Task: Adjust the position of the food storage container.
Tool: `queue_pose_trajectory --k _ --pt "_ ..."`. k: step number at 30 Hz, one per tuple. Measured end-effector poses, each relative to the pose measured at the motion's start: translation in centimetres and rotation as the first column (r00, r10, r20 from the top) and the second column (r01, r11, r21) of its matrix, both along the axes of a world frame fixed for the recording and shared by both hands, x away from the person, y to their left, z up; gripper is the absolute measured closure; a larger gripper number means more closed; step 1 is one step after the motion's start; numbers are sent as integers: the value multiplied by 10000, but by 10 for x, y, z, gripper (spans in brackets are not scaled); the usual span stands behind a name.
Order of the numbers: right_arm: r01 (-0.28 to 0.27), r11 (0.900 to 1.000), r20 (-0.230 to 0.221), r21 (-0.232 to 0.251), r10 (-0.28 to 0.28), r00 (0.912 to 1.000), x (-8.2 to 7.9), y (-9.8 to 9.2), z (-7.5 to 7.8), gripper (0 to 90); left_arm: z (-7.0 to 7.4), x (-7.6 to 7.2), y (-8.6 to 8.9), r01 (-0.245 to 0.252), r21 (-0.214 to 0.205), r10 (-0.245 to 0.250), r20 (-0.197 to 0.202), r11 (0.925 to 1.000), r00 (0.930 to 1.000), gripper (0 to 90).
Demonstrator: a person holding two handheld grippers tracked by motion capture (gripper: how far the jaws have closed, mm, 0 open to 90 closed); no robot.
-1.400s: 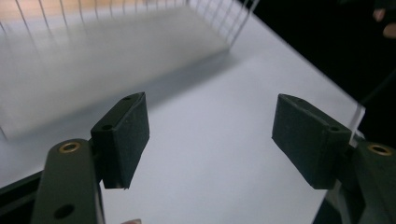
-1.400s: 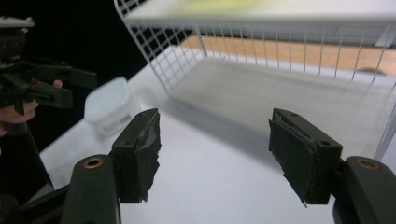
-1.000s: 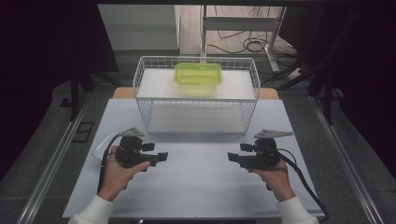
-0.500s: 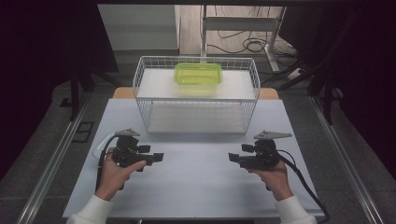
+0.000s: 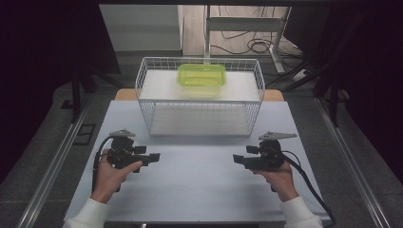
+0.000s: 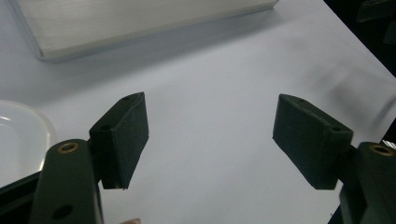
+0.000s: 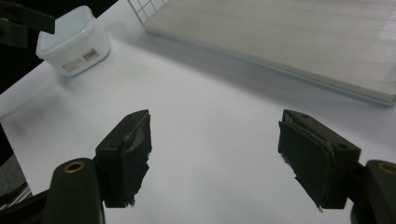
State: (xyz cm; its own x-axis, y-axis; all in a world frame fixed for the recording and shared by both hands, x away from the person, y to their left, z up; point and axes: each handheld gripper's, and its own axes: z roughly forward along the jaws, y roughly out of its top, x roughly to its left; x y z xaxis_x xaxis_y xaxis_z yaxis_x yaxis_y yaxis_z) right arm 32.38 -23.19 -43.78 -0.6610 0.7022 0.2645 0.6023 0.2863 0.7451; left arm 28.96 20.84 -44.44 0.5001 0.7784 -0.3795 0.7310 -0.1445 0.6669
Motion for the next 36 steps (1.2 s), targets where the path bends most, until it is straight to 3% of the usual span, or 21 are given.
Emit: queue_pose_trajectory --k 4,18,32,36 --pt "-9 10000 46 7 9 10000 -2 -1 2 253 0 3 8 -14 9 14 -53 10000 10000 276" --pt "37 10000 -146 37 -37 9999 -5 -6 1 251 22 20 56 -1064 452 1065 -11 9933 9943 293" --pt "-28 10000 -373 -26 27 9993 -3 -9 -5 251 6 47 99 -1895 740 1947 -705 9791 9783 309" --pt "22 10000 -343 -37 -23 9994 -4 -10 -4 251 -1 58 109 -2175 1300 2294 -852 9674 9696 358"
